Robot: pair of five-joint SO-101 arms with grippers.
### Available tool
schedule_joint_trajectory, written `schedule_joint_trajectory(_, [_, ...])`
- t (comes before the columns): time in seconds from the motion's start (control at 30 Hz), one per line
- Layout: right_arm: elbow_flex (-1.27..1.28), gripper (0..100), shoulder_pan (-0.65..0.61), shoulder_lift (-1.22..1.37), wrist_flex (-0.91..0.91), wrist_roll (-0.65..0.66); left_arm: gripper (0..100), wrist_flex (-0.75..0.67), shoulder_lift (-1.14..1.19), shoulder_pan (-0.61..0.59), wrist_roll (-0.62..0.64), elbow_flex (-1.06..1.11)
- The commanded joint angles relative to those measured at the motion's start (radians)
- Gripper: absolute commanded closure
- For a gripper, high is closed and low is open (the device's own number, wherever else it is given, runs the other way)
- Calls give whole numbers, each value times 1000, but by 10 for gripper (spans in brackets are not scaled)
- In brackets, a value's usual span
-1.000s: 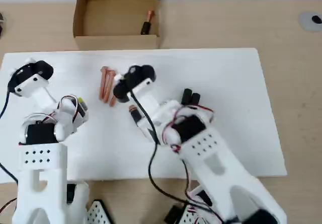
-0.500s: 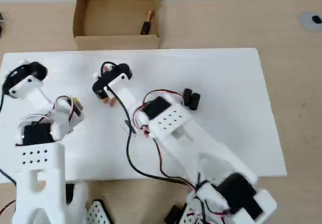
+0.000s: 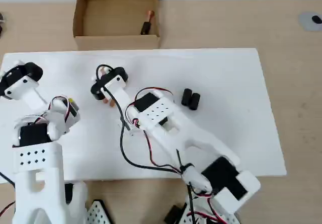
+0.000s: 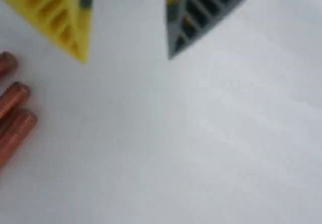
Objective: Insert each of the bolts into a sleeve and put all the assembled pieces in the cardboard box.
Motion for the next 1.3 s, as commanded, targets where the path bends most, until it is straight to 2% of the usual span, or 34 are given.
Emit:
schedule_joint_trajectory(0.0, [-82,807,8,16,-15,-2,881,-3,1,-14,-8,-14])
schedule_joint_trajectory(0.3, [-214,807,113,165,-5,48,881,-2,1,-14,-8,-15])
schedule_joint_trajectory(0.83, [-262,807,108,197,180,49,881,-3,1,-14,-8,-17])
schedule_joint_trajectory(1.17, [-262,813,110,200,181,49,881,5,1,-14,-8,-52])
schedule_joint_trajectory(1.27, [-262,877,111,200,183,49,881,32,1,-14,-8,-81])
